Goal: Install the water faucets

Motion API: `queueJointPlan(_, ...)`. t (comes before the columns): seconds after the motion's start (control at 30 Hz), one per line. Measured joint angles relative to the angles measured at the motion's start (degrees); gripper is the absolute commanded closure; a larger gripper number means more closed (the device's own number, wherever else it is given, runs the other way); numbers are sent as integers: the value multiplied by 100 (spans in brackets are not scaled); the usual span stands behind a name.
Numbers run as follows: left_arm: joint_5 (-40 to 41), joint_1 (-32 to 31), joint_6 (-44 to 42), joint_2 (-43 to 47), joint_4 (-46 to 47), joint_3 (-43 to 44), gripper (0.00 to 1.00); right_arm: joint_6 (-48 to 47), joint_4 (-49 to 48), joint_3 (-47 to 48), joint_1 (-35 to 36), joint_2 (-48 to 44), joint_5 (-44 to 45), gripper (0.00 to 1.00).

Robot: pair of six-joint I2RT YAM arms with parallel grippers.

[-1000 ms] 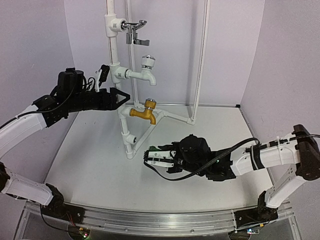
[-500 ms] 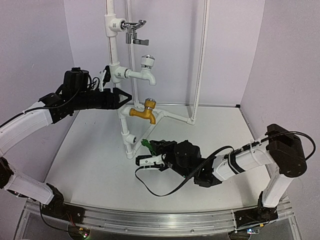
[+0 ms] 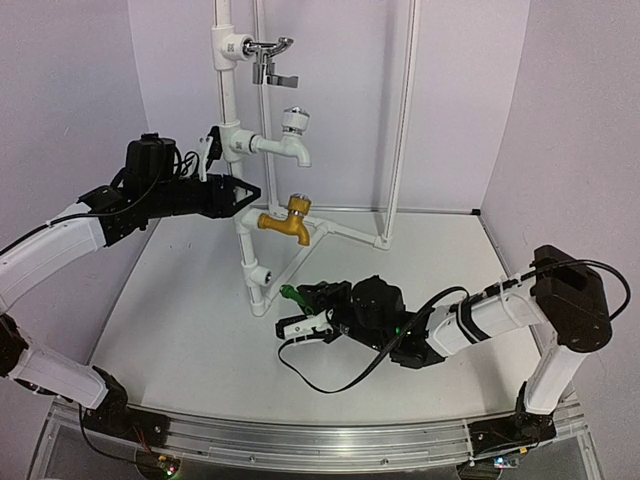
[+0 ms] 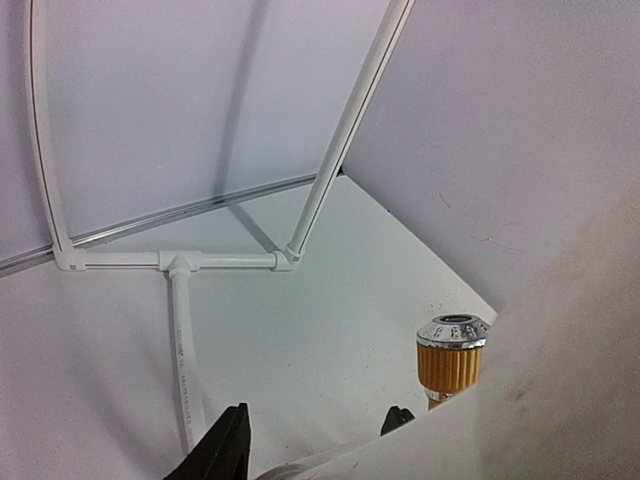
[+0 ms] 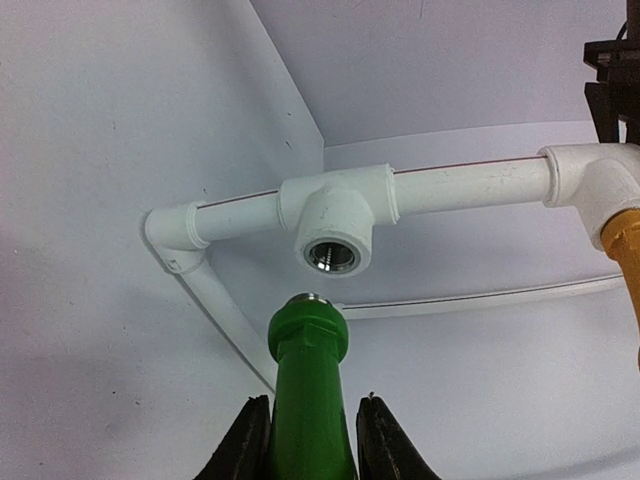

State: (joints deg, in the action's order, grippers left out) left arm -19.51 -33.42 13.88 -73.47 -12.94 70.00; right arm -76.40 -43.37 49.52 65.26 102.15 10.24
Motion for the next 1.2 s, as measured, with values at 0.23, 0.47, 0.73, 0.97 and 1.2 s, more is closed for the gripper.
queueJointPlan(0.23, -139, 78, -61, 0, -17, -8, 100, -246, -330, 38, -245, 134, -288, 100)
queueJointPlan(0.47, -284, 125, -145, 111, 90, -193, 100, -355, -681, 172, -258, 511, -600, 100)
queueJointPlan(0.73, -539, 223, -192, 196, 147, -299, 100, -398, -1051, 232, -357, 667, -856, 100)
queueJointPlan(0.97, -798, 305, -265, 195, 139, -299, 100, -390, -1519, 249, -526, 794, -1071, 100)
queueJointPlan(1.2, -894, 322, -364, 188, 73, -284, 100, -323, -1662, 304, -560, 979, -1223, 100)
